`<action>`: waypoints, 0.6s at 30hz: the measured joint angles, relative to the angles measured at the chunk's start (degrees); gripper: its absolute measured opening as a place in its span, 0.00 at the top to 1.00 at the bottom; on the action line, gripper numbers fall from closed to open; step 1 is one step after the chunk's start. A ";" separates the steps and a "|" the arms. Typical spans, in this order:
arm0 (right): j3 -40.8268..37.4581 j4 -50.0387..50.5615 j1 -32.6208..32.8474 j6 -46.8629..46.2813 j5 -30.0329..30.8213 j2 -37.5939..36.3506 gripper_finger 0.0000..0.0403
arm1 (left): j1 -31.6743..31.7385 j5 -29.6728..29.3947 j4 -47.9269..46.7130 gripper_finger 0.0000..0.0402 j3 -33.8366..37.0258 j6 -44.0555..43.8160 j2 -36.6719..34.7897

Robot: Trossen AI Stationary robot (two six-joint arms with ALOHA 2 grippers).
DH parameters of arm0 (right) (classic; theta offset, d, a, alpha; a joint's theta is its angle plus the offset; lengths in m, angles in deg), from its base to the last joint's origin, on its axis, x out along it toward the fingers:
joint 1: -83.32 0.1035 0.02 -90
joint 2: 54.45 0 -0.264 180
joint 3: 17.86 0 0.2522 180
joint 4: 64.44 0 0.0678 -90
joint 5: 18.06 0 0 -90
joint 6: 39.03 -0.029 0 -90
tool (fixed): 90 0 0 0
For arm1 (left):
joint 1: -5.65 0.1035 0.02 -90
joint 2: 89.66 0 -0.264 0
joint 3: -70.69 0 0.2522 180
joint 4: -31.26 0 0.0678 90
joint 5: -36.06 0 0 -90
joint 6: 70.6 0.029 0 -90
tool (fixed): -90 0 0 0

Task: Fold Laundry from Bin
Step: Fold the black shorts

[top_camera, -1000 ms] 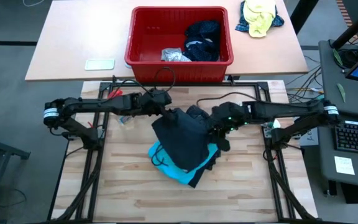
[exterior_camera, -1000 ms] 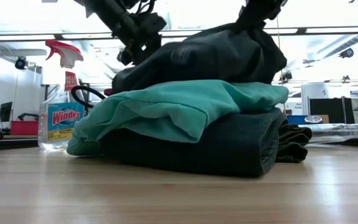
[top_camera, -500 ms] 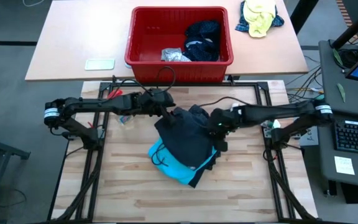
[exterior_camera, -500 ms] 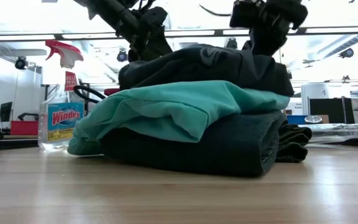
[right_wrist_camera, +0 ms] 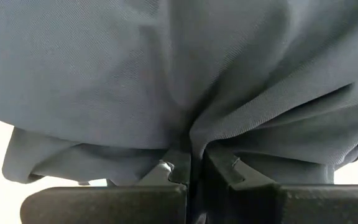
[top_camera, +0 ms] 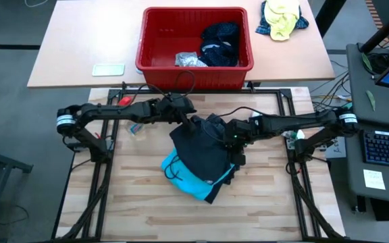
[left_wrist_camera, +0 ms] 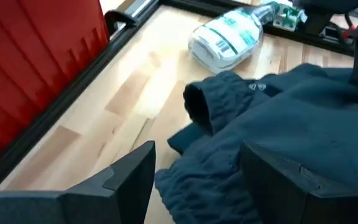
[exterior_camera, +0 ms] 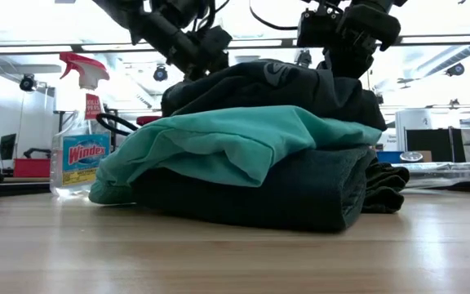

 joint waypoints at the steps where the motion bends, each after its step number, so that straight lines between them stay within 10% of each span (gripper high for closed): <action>1: 0.00 0.03 0.00 -0.17 0.00 0.00 0.97 | 0.14 0.02 0.28 0.46 -0.05 0.19 0.19; 12: 0.00 -0.31 0.10 -0.25 0.00 0.00 0.97 | 0.17 12.80 1.32 0.47 -2.83 0.00 6.40; 18: 0.00 -0.44 0.09 -0.37 0.02 0.00 0.97 | 0.17 10.90 1.11 0.70 -5.16 2.24 8.94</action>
